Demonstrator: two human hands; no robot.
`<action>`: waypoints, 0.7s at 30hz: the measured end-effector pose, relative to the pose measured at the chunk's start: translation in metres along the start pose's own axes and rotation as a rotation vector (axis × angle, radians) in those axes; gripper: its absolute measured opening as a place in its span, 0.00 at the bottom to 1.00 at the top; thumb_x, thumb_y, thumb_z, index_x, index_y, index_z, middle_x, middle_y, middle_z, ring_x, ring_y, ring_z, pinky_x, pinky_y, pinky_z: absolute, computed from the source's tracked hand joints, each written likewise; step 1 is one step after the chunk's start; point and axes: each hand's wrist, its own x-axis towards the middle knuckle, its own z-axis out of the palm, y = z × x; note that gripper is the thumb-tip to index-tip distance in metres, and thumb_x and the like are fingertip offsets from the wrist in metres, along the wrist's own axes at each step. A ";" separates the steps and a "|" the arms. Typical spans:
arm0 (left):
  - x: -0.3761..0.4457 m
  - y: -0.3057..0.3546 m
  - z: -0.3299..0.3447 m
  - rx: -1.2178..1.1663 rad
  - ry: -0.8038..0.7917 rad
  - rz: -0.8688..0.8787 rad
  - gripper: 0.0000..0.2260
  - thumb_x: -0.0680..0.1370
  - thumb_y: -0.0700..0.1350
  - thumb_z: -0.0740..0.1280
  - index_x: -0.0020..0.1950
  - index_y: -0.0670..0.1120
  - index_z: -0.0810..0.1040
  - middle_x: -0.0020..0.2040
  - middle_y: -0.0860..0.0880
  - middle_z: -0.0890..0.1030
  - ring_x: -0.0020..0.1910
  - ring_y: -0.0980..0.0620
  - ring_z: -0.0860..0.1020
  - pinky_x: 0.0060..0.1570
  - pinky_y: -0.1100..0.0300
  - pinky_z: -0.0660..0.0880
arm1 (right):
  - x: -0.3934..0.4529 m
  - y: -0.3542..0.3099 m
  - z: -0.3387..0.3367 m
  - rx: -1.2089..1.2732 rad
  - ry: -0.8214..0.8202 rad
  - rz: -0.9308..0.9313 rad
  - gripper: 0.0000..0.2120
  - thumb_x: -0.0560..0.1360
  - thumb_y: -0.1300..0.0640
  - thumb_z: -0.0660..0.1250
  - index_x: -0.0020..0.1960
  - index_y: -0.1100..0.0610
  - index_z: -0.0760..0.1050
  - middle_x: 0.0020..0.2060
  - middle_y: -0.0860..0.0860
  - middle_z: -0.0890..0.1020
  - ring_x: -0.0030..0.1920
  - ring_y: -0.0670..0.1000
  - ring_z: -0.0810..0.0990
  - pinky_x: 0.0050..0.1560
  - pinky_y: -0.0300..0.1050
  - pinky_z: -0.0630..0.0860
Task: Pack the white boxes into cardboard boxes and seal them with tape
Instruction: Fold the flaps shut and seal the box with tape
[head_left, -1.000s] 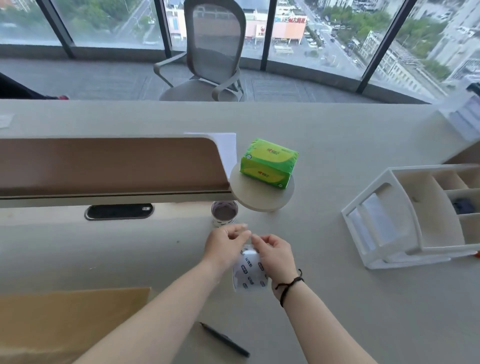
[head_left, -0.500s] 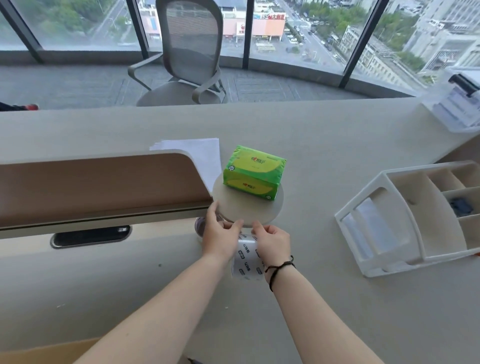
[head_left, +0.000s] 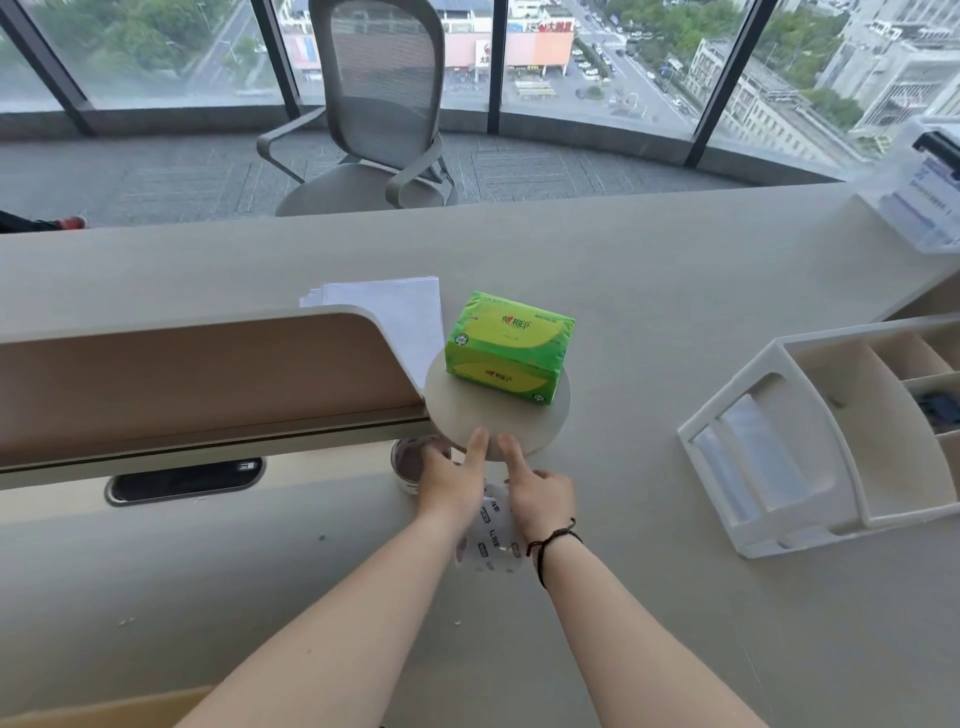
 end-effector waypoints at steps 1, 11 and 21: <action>-0.001 0.001 0.001 0.054 -0.035 -0.005 0.34 0.74 0.71 0.62 0.67 0.45 0.72 0.63 0.42 0.80 0.60 0.41 0.80 0.64 0.46 0.75 | -0.002 0.002 0.001 -0.033 0.002 0.015 0.34 0.64 0.24 0.67 0.32 0.57 0.70 0.29 0.52 0.72 0.31 0.54 0.70 0.34 0.45 0.68; -0.035 0.001 -0.023 -0.104 -0.371 -0.229 0.31 0.77 0.73 0.53 0.67 0.55 0.76 0.59 0.54 0.83 0.56 0.56 0.80 0.54 0.58 0.72 | -0.008 -0.002 -0.008 0.024 -0.211 0.162 0.48 0.53 0.16 0.64 0.57 0.52 0.78 0.51 0.53 0.84 0.50 0.55 0.83 0.52 0.53 0.80; -0.113 -0.053 -0.138 -0.169 -0.114 0.104 0.23 0.79 0.60 0.59 0.65 0.46 0.78 0.60 0.52 0.82 0.61 0.52 0.81 0.64 0.58 0.75 | -0.012 0.001 -0.010 0.114 -0.195 0.006 0.36 0.69 0.24 0.63 0.58 0.55 0.73 0.48 0.50 0.79 0.46 0.50 0.76 0.42 0.46 0.67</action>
